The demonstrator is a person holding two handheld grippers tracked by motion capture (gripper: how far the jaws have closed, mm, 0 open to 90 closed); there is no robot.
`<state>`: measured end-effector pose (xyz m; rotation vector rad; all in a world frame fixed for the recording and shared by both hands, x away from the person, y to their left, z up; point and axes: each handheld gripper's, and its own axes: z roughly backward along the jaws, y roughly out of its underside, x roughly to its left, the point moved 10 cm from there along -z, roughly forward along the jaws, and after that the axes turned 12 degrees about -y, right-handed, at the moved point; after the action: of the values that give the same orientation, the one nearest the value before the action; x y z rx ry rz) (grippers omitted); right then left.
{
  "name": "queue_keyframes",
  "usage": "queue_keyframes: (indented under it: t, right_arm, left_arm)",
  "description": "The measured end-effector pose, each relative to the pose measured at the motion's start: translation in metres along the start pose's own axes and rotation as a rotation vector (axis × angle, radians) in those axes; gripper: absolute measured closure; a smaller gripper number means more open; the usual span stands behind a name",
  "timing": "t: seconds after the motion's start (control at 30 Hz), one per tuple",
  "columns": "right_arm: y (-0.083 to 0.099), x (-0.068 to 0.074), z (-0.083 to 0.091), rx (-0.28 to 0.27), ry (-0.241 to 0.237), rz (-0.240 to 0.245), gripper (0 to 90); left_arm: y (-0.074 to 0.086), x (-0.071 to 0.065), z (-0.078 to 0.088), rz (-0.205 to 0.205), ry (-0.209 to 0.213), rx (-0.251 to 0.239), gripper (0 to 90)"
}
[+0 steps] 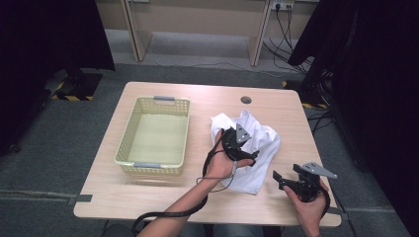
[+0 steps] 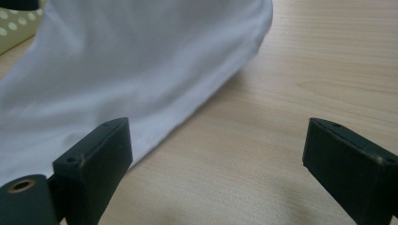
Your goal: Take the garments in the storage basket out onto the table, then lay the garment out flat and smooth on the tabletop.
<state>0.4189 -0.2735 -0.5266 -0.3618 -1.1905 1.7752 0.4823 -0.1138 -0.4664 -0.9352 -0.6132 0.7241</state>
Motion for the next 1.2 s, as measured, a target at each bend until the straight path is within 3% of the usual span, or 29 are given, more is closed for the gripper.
queue_keyframes:
  t: [0.47, 0.97, 1.2]
  right_arm:
    - [0.0, 0.0, 0.0, -0.003, 0.004, 0.001, 9.1]
    - [0.0, 0.0, 0.0, -0.001, 0.005, 0.0, 9.1]
    - [0.0, 0.007, -0.001, 0.005, -0.008, 0.052, 9.5]
  left_arm:
    - [0.017, 0.014, 0.038, -0.031, 0.013, -0.025, 4.1]
    - [0.03, 0.02, 0.05, -0.029, 0.007, -0.041, 4.4]
    - [0.04, 0.019, 0.05, -0.029, 0.0, -0.044, 5.4]
